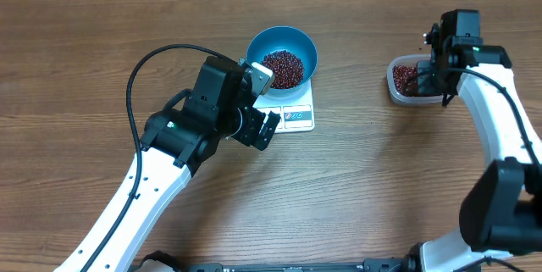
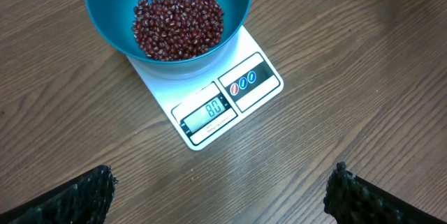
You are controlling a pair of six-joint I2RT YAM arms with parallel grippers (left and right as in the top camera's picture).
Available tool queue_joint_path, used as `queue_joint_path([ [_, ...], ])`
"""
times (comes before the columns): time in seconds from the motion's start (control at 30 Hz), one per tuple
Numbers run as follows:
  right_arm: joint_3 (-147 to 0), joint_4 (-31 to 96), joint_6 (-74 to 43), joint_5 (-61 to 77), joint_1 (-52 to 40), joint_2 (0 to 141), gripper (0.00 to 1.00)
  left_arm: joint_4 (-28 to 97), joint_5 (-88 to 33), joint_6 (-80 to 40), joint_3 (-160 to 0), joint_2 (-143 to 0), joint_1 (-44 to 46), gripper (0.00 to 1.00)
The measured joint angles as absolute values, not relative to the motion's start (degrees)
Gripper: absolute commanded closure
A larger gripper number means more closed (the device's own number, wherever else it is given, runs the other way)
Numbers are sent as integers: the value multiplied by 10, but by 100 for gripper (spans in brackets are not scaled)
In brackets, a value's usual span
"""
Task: Scoop item into bowl and weigh 150g on scale
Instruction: 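Move the empty scoop back to the bean tub with the right gripper, then dip the scoop into the red beans with the right gripper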
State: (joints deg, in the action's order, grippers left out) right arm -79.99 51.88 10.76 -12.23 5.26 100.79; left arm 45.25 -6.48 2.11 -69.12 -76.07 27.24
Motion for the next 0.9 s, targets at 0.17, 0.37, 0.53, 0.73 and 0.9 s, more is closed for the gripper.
queue_joint_path([
  [0.17,-800,515,125,-102,51,1032,96,453,-65,21,-691,-761,272,0],
  [0.37,-800,519,144,-14,53,1033,96,453,-65,21,-691,-761,272,0],
  [0.53,-800,532,150,32,56,1033,96,453,-65,21,-691,-761,272,0],
  [0.73,-800,543,150,57,57,1033,96,453,-65,21,-691,-761,272,0],
  [0.9,-800,546,150,101,71,1034,96,453,-65,21,-691,-761,272,0],
])
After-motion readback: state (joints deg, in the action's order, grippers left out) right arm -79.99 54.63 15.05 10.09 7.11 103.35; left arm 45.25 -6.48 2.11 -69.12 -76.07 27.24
